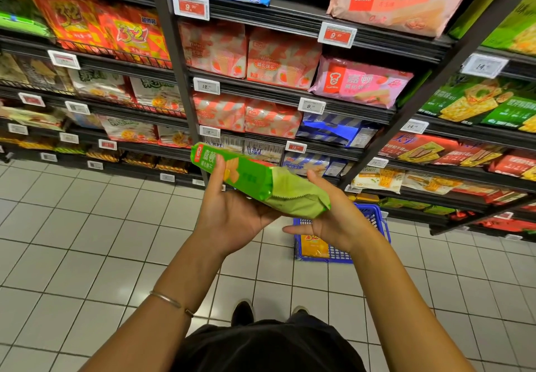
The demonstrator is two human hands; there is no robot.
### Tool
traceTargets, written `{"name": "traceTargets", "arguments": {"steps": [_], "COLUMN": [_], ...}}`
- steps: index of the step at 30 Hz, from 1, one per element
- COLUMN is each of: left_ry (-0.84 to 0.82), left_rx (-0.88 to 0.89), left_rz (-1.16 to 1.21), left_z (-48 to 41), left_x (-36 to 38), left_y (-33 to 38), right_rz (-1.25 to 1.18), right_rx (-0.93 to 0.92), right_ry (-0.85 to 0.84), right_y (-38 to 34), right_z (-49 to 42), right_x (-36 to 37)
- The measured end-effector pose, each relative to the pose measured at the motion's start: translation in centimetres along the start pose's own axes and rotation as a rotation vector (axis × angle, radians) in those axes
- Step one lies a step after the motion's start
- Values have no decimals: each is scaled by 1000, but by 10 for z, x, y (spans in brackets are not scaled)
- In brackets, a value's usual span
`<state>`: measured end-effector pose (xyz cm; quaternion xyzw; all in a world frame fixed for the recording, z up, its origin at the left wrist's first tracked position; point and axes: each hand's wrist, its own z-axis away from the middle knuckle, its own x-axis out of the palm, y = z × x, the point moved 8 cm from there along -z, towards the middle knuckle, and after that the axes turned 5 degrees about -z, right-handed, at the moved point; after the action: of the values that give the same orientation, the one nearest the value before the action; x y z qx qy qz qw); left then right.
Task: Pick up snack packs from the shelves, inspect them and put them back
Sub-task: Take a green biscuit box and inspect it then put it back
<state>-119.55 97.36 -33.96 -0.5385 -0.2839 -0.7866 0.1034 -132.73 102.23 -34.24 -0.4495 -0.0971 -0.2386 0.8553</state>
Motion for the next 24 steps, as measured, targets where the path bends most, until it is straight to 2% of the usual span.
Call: {"name": "traceTargets", "arguments": {"steps": [5,10,13,16,20,22,24], "left_ry": [40,51,21,33,145,127,99], "left_rx": [210,309,314,246,204,234,270], "left_rz": [-100,-181,-301,-451,-728,-690,-477], "left_z": [3,7,8,12,14,14,16], "left_x": [0,0,-1,-6,-13,-13,-14], "left_y": [18,28,31,28,29,35,44], "right_rz": [-107,-120,-158,-227,-330,-318,-306], "right_rx": [27,0,27,39,-93,-171,-233], "right_ry": [86,143,146,137,126,158,198], "right_y": [4,2,2,3,-10,-17,-21], "right_z": [0,-4,-4,-3,-4,-3,-3], "right_x": [-10,-9,-10,-11,-18,-29,-43]}}
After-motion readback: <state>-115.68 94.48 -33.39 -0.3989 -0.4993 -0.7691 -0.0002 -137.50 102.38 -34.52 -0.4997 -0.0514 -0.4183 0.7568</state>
